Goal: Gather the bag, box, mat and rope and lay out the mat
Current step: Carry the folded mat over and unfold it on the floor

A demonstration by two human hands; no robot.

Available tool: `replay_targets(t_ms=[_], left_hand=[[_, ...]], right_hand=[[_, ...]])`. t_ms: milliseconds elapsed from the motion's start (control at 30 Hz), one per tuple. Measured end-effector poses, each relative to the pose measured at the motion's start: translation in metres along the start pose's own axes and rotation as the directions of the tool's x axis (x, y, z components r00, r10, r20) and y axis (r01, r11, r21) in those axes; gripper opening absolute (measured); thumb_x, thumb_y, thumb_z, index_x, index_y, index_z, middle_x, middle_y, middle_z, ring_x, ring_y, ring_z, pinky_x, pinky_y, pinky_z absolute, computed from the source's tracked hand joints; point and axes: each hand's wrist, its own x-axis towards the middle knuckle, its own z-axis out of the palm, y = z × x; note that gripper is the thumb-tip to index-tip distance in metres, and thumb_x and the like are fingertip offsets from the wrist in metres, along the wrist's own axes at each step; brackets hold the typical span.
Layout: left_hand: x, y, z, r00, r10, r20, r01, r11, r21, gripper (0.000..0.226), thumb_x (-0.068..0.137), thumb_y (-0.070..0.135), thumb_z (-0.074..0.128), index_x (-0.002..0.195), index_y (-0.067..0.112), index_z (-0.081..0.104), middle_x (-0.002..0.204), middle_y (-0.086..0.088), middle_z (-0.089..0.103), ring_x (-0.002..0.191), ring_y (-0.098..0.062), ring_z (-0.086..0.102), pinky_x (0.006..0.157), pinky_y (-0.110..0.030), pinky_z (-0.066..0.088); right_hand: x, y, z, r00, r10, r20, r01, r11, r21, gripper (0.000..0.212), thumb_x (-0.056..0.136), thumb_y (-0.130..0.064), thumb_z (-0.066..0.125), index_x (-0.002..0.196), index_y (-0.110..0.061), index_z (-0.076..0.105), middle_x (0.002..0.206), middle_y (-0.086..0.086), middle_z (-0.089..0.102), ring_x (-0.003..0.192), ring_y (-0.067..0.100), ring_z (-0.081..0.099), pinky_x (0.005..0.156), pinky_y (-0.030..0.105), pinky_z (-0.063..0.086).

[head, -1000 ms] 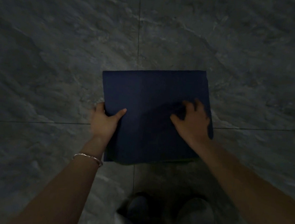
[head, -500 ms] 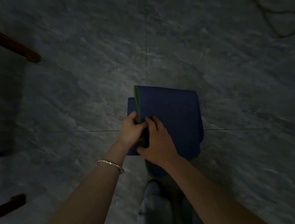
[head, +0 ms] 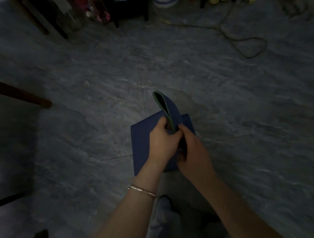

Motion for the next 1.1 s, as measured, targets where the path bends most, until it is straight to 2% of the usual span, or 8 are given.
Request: replay_targets(t_ms=[133,233,367,533,667,833,967,1100], left_hand=[[-0.024,0.062,0.035,0.998,0.058,-0.039,-0.057,0.998,0.031,0.018,0.078,0.019,0.067,0.078,0.015,0.05,0.069,0.003,0.06,0.063,-0.012,0.059,0.058,-0.034,0.052],[-0.051,0.113,0.068,0.991,0.105,-0.083,-0.1,0.993,0.07,0.029,0.074,0.019,0.067,0.067,0.023,0.039,0.061,0.005,0.054,0.057,-0.015,0.055,0.054,-0.037,0.047],[-0.099,0.188,0.117,0.983,0.139,-0.119,-0.129,0.987,0.091,0.03,0.07,0.019,0.066,0.066,0.022,0.037,0.06,0.005,0.054,0.058,-0.012,0.055,0.05,-0.03,0.04],[-0.153,0.276,0.169,0.973,0.17,-0.154,-0.168,0.985,0.025,0.027,0.069,0.02,0.067,0.068,0.02,0.04,0.061,0.008,0.052,0.06,-0.01,0.053,0.05,-0.025,0.034],[-0.175,0.337,0.207,0.969,0.217,-0.121,-0.218,0.976,0.013,0.031,0.071,0.021,0.066,0.066,0.021,0.036,0.063,0.008,0.05,0.06,-0.013,0.049,0.048,-0.021,0.028],[-0.181,0.396,0.258,0.968,0.244,-0.051,-0.245,0.969,-0.016,0.027,0.072,0.022,0.064,0.071,0.02,0.036,0.073,0.001,0.056,0.068,-0.018,0.053,0.053,-0.03,0.031],[-0.172,0.433,0.302,0.967,0.253,-0.016,-0.253,0.967,-0.032,0.025,0.073,0.022,0.062,0.073,0.017,0.038,0.076,-0.004,0.058,0.07,-0.021,0.054,0.053,-0.031,0.032],[-0.151,0.46,0.349,0.973,0.231,0.013,-0.23,0.972,-0.036,0.027,0.073,0.023,0.061,0.07,0.019,0.035,0.076,-0.004,0.057,0.07,-0.022,0.053,0.055,-0.031,0.032]], right_hand=[[-0.003,0.005,-0.073,1.0,-0.017,-0.005,0.018,0.996,0.093,0.066,0.078,0.006,0.049,0.14,-0.012,0.039,0.133,0.008,0.053,0.117,0.003,0.045,0.094,0.001,0.029],[-0.011,0.009,-0.14,0.999,-0.041,0.019,0.038,0.989,0.146,0.064,0.076,0.004,0.043,0.137,-0.014,0.042,0.131,0.005,0.054,0.118,0.011,0.051,0.096,0.01,0.037],[-0.034,0.007,-0.241,0.996,-0.093,0.014,0.088,0.973,0.212,0.065,0.074,0.015,0.042,0.133,-0.013,0.045,0.118,-0.005,0.057,0.105,-0.004,0.055,0.087,0.007,0.04],[-0.055,0.01,-0.354,0.987,-0.152,-0.042,0.156,0.98,0.123,0.066,0.069,0.007,0.041,0.132,-0.013,0.049,0.123,-0.003,0.057,0.113,0.002,0.053,0.095,0.01,0.038],[-0.062,0.015,-0.427,0.988,-0.128,-0.087,0.134,0.988,0.074,0.067,0.067,0.001,0.04,0.133,-0.013,0.049,0.123,-0.004,0.056,0.114,0.003,0.052,0.097,0.008,0.036],[-0.056,0.031,-0.507,0.982,-0.147,-0.123,0.145,0.989,-0.019,0.068,0.067,0.003,0.041,0.132,-0.013,0.049,0.121,-0.004,0.055,0.111,0.001,0.05,0.094,0.002,0.033],[-0.041,0.051,-0.559,0.981,-0.132,-0.142,0.123,0.99,-0.074,0.067,0.07,0.018,0.044,0.131,-0.009,0.049,0.12,0.0,0.057,0.107,-0.001,0.049,0.088,-0.002,0.031],[-0.02,0.082,-0.599,0.988,-0.078,-0.136,0.067,0.994,-0.086,0.069,0.072,0.019,0.044,0.133,-0.012,0.048,0.122,0.007,0.061,0.108,0.011,0.054,0.086,0.006,0.035]])
